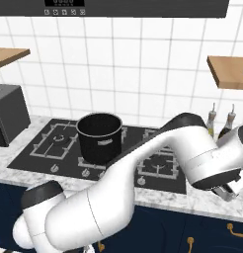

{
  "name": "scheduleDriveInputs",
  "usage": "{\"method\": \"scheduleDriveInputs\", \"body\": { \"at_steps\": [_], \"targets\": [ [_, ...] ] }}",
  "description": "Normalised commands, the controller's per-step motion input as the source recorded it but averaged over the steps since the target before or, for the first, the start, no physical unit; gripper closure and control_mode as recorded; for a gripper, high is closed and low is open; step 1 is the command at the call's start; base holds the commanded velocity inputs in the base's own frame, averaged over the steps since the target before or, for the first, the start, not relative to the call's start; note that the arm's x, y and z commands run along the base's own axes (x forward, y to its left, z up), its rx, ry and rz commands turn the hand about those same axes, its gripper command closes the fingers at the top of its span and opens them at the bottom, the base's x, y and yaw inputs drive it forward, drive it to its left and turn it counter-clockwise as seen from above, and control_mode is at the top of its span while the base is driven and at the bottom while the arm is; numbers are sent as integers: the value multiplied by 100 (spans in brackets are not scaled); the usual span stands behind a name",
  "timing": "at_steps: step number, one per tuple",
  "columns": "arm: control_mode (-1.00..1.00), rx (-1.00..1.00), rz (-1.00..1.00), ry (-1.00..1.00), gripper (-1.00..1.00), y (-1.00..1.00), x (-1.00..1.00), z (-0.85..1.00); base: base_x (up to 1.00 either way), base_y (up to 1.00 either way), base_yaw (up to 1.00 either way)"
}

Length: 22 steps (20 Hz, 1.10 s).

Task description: Pick the kettle from the counter and place it on a stove burner. Then turn the burner on.

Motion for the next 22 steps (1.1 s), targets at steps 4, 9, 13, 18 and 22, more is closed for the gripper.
{"method": "scheduleDriveInputs", "body": {
  "at_steps": [4,9,13,18,22],
  "targets": [
    [-100,3,12,5,-100,-71,85,-30,0,0,0],
    [-100,0,11,17,-100,-30,57,-61,0,0,0],
    [-100,0,6,11,-100,-47,16,-53,0,0,0],
    [-100,2,6,0,-100,-67,1,-12,0,0,0],
    [-100,0,7,0,-100,-29,33,-27,0,0,0]
  ]
}}
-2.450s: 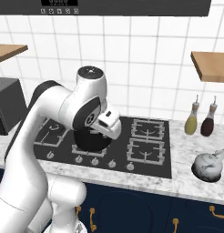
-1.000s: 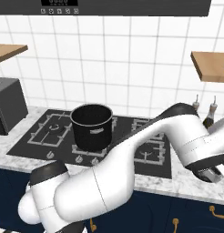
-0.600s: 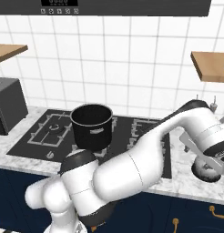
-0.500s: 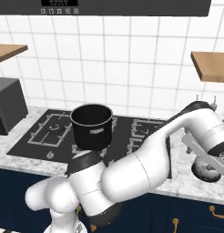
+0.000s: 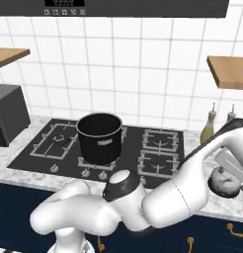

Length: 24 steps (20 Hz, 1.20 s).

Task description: Pick the kettle from the counter and place it on a stove burner. Then turn the burner on.

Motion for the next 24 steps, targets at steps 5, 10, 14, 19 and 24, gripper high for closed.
{"method": "scheduleDriveInputs", "body": {
  "at_steps": [5,10,14,19,24],
  "targets": [
    [-100,0,4,0,-100,-1,55,-42,0,0,0],
    [-100,-2,6,-3,100,-3,55,-59,0,0,0],
    [-100,-7,4,-3,100,-1,40,-45,0,0,0],
    [-100,-5,0,-1,100,5,8,-12,0,0,0],
    [-100,0,0,-20,100,87,10,17,0,0,0]
  ]
}}
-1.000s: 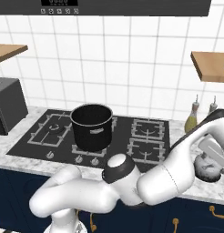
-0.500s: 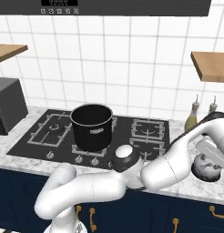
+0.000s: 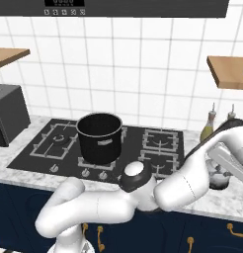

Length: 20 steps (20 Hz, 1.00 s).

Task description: Pick the kettle from the counter and place it on a stove burner. Then turn the burner on.

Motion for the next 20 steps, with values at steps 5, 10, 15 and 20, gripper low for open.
{"method": "scheduleDriveInputs", "body": {
  "at_steps": [5,10,15,20],
  "targets": [
    [-100,0,0,-34,100,100,26,19,0,0,0],
    [-100,0,0,-14,100,100,58,1,0,0,0],
    [-100,-8,0,4,100,100,64,0,0,0,0],
    [-100,-6,3,18,100,78,41,0,0,0,0]
  ]
}}
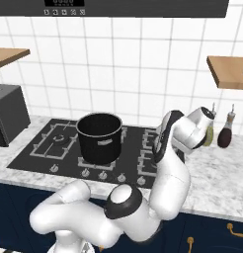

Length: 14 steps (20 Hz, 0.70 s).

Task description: Pick the kettle from the counter and place it on a stove burner. Then turn the burner on.

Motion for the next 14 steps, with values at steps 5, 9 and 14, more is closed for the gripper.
{"method": "scheduleDriveInputs", "body": {
  "at_steps": [5,9,14],
  "targets": [
    [-100,-9,0,9,100,5,-11,-42,0,0,0],
    [-100,-5,0,0,100,2,0,-31,0,0,0],
    [-100,0,0,0,-100,4,0,-6,0,0,0]
  ]
}}
